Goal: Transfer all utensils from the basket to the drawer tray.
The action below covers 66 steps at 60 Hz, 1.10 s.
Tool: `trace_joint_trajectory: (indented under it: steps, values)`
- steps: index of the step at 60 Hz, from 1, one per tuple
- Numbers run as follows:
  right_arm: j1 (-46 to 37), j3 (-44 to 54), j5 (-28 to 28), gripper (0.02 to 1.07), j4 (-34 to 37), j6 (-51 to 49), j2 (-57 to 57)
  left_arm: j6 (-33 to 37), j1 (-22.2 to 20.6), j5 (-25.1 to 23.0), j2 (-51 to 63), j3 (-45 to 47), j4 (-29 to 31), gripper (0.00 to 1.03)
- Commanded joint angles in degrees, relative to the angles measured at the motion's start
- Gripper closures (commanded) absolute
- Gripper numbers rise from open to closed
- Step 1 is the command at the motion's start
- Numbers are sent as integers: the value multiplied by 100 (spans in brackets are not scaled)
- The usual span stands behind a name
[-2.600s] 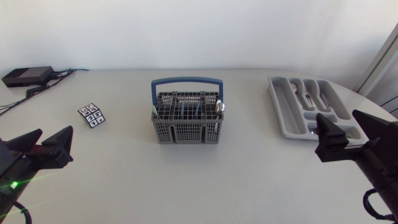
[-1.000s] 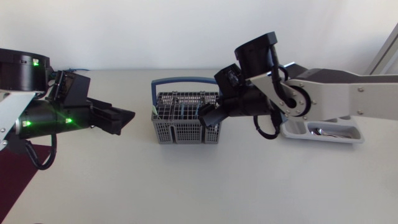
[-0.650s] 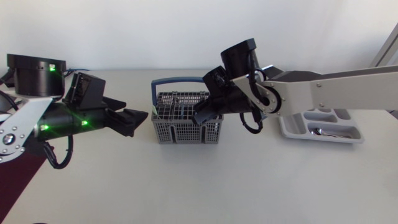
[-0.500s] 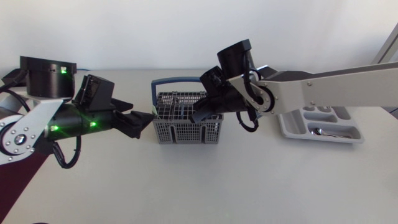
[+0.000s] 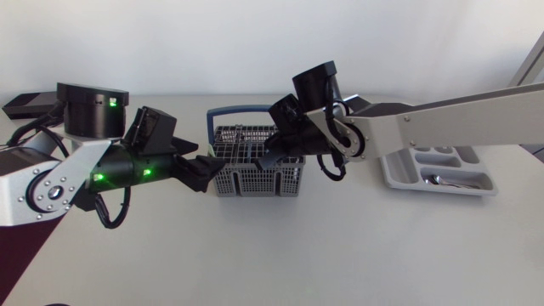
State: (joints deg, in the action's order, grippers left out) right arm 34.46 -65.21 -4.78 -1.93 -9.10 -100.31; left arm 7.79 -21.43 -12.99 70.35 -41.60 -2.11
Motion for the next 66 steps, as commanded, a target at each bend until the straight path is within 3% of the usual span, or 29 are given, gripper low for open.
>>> trace_joint_trajectory:
  steps: [1,14,46,61,66]
  values:
    - [52,70,-41,101,-79,-48,100,135,-54,43,76,117,-105,8]
    - [87,96,-76,101,-79,-48,381,144,-107,51,76,161,-185,8]
    - [-97,17,-296,101,941,31,2112,574,-186,166,735,47,-730,9]
    - [-475,-71,-524,101,1819,146,3000,829,-230,174,1007,91,-1239,9]
    - [-950,-194,-832,101,2347,190,3264,943,-283,166,1148,47,-1406,9]
